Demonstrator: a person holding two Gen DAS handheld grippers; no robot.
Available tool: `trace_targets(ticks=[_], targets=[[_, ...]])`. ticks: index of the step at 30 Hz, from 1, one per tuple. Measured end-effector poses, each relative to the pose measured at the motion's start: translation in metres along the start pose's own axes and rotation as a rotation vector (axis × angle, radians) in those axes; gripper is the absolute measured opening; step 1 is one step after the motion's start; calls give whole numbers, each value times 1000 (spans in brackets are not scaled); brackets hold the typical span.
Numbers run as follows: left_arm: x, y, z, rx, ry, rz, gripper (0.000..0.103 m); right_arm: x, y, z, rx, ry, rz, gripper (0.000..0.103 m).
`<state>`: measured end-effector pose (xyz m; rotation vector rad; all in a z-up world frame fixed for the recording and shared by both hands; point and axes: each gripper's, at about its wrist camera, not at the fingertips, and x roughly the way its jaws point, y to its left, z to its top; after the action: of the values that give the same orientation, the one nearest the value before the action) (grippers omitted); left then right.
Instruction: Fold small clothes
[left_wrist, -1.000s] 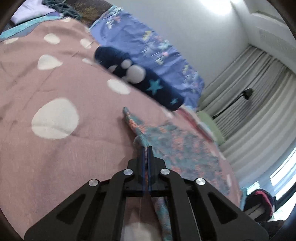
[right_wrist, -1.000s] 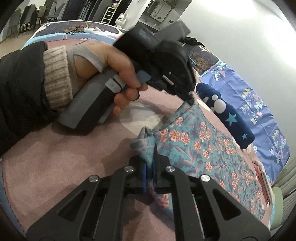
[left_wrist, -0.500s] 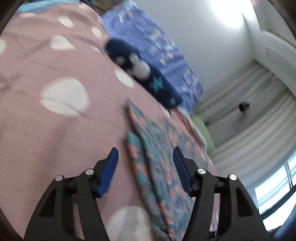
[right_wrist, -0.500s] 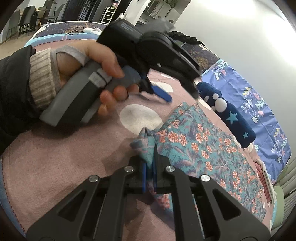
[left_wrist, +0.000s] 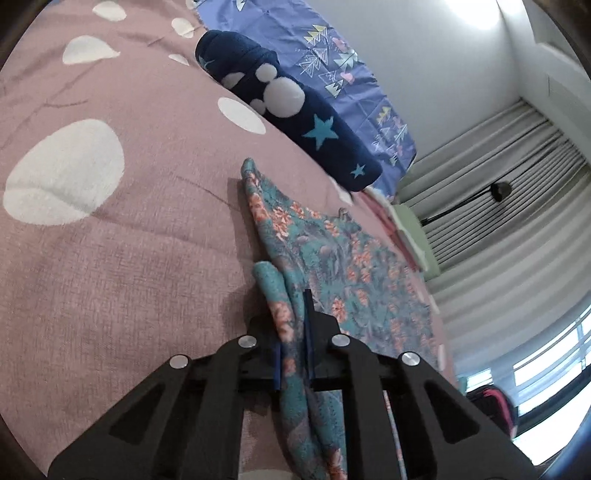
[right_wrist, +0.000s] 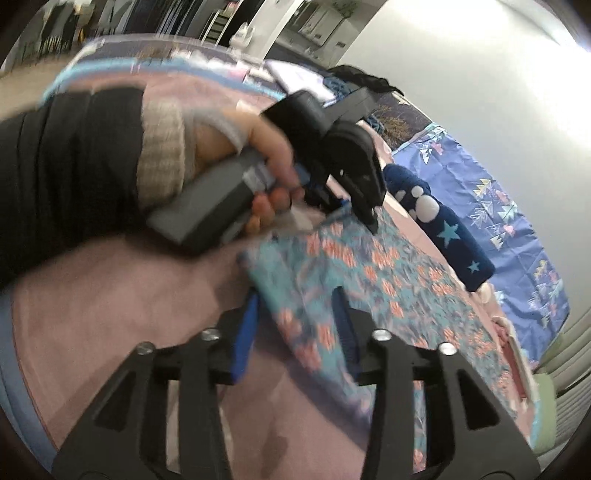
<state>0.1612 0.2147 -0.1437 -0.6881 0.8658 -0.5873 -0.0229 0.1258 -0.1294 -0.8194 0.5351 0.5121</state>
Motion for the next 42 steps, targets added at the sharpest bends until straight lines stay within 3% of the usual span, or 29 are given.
trace_targets(ticks=[6,14,23,24,26,27,30,34,42], targets=[[3,2,1,-6,2,-10,11,11,15,5,-78,13,-77,45],[7,0,2,7,12,1,11,41,15,26,-42,52,-128,45],[17,-2,11,7,36,-17,10,48,9,28,-18,61,-113,44],[18,-2,12,2,39,-16,10,48,10,28,-16,60,-111,41],[22,-3,16,-6,46,-3,10,48,9,28,-9,64,-119,11],[23,-5,17,-1,49,14,10,49,7,28,0,68,-138,10],[19,-17,17,37,43,61,9,33,-7,28,75,6,-123,7],[4,-39,24,63,-6,51,9,5,-44,25,259,-74,-85,7],[10,-114,37,190,-10,91,9,-37,-99,5,422,-156,-103,7]])
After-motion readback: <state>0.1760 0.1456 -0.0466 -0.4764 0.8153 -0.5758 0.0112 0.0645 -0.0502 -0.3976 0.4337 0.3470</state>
